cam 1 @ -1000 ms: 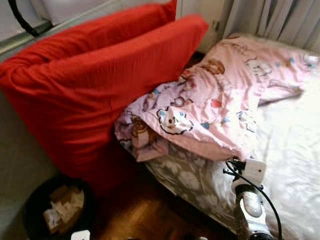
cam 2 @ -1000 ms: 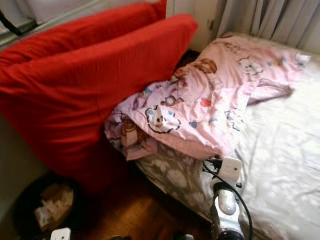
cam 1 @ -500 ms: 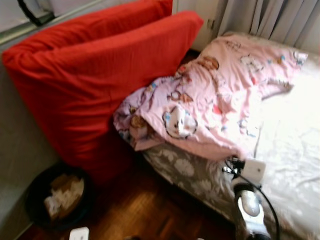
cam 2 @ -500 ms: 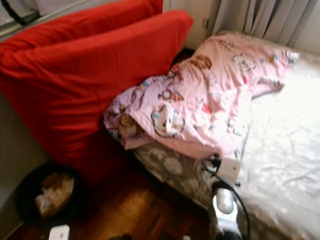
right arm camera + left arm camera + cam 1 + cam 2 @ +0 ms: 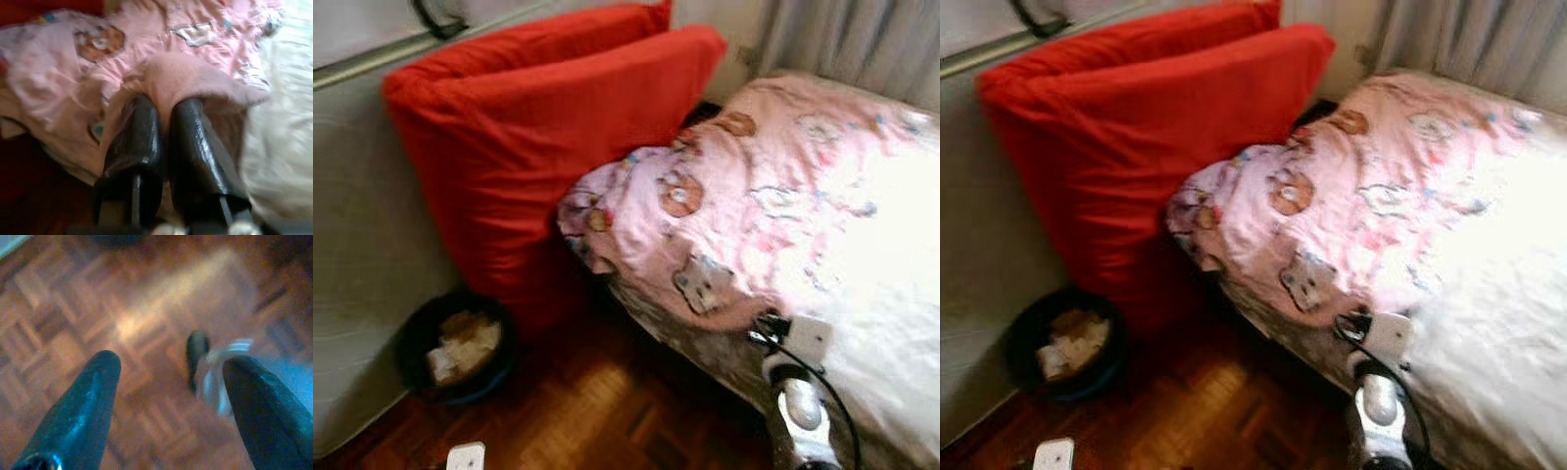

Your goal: Clean up the room

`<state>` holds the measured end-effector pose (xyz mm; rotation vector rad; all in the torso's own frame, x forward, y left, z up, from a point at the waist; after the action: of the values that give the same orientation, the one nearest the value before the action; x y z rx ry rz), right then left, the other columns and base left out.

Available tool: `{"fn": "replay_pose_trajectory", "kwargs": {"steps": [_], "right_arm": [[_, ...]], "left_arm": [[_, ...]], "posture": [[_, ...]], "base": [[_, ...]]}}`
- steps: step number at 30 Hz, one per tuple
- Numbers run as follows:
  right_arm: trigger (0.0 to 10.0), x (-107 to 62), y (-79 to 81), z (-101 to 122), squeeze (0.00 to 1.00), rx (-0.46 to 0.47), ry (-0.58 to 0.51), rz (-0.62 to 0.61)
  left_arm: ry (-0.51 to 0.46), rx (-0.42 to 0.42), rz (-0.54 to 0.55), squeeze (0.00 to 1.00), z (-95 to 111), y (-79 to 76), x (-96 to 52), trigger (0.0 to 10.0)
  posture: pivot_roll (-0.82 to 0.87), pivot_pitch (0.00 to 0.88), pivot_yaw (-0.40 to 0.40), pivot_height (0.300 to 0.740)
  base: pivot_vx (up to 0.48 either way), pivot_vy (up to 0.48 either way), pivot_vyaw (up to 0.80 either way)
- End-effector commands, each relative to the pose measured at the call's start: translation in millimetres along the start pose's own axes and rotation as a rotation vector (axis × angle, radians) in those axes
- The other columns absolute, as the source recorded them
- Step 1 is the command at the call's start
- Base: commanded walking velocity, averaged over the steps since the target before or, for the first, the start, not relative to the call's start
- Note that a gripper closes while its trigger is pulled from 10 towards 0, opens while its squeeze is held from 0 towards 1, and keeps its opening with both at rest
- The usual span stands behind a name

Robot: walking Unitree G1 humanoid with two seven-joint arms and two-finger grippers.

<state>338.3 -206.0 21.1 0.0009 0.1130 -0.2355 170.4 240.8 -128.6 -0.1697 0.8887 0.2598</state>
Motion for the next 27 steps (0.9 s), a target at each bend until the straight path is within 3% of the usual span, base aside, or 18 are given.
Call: {"fn": "replay_pose_trajectory", "kwargs": {"steps": [1,6,7,14,17,20,22,27], "right_arm": [[10.0,-2.8,-3.5,-2.8,0.0,0.003,0.001,-0.014],[10.0,-2.5,-6.2,6.9,0.0,-0.029,-0.054,-0.024],[10.0,-2.4,-9.4,17.4,0.0,-0.061,-0.111,-0.047],[10.0,-1.4,-19.6,41.0,0.0,-0.114,-0.215,-0.112],[10.0,-4.2,-24.8,58.4,0.0,-0.222,-0.301,-0.145],[10.0,-6.8,-26.3,64.1,0.0,-0.269,-0.332,-0.163],[10.0,-10.8,-24.9,72.9,0.0,-0.358,-0.384,-0.169],[10.0,-16.9,-21.3,87.5,0.0,-0.414,-0.455,-0.178]], "left_arm": [[0.016,0.02,0.002,0.0,-2.9,2.4,-0.6,10.0],[0.018,0.03,-0.003,0.0,-2.9,1.9,-0.6,10.0],[0.018,0.03,-0.003,0.0,-2.9,2.0,-0.6,10.0],[0.018,0.031,-0.002,0.0,-2.7,2.3,-0.6,10.0],[0.017,0.033,-0.003,0.0,-2.6,2.1,-0.5,10.0],[0.017,0.034,-0.003,0.0,-2.5,2.1,-0.5,10.0],[0.016,0.035,-0.002,0.0,-2.4,2.1,-0.5,10.0],[0.015,0.038,-0.001,0.0,-2.1,2.3,-0.5,10.0]], "posture": [[-0.02,0.153,0.019,0.74],[-0.01,0.154,0.018,0.74],[-0.01,0.154,0.018,0.74],[-0.02,0.156,0.016,0.74],[-0.02,0.156,0.015,0.74],[-0.02,0.156,0.014,0.74],[-0.02,0.156,0.014,0.74],[-0.02,0.155,0.014,0.74]], "base": [[0.0,0.0,0.0],[0.0,0.0,0.0],[0.0,0.0,0.0],[0.0,0.0,0.0],[0.0,0.0,0.0],[0.0,0.0,0.0],[0.0,0.0,0.0],[0.0,0.0,0.0]]}}
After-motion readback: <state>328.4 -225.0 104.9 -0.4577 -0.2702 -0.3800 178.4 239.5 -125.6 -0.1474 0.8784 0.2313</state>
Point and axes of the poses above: a point about 5 cm out from each wrist's last joint towards the gripper, its own x axis pointing out of the wrist towards the gripper, its own z axis along the axis of the wrist's last joint, y = z × x, the point moved 5 cm from there along x, pointing out of the wrist towards the gripper, and after that the axes turned 6 degrees about -x, right-handed, at the moved point
